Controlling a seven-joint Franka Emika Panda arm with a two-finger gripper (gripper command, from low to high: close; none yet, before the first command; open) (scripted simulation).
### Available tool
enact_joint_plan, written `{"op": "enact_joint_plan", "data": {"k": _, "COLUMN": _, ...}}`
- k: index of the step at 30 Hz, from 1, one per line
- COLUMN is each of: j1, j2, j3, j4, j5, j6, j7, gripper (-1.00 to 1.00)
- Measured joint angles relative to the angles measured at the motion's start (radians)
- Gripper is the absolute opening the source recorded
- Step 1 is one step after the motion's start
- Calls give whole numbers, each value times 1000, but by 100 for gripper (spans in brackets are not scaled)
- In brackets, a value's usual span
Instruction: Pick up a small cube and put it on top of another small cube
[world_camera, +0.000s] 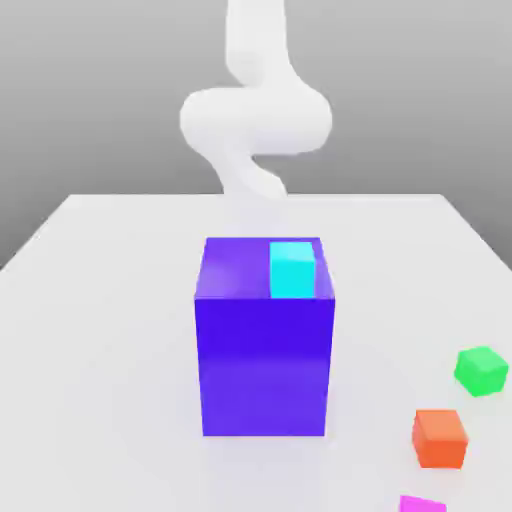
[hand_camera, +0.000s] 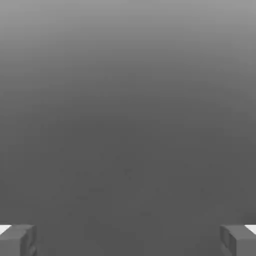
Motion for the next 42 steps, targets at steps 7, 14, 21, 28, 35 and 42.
{"op": "enact_joint_plan", "data": {"k": 7, "j1": 143, "j2": 261, "j3": -77, "j4": 28, "j5": 82, "j6": 55, "j7": -264, "gripper": 0}}
{"op": "enact_joint_plan", "data": {"k": 14, "j1": 236, "j2": 516, "j3": -104, "j4": 55, "j5": 167, "j6": 106, "j7": -526, "gripper": 0}}
{"op": "enact_joint_plan", "data": {"k": 21, "j1": 297, "j2": 765, "j3": -84, "j4": 81, "j5": 201, "j6": 165, "j7": -752, "gripper": 0}}
{"op": "enact_joint_plan", "data": {"k": 28, "j1": 318, "j2": 999, "j3": -51, "j4": 102, "j5": 134, "j6": 236, "j7": -909, "gripper": 0}}
{"op": "enact_joint_plan", "data": {"k": 35, "j1": 339, "j2": 1234, "j3": -39, "j4": 137, "j5": 57, "j6": 360, "j7": -982, "gripper": 0}}
{"op": "enact_joint_plan", "data": {"k": 42, "j1": 334, "j2": 1286, "j3": -33, "j4": 148, "j5": 62, "j6": 396, "j7": -988, "gripper": -100}}
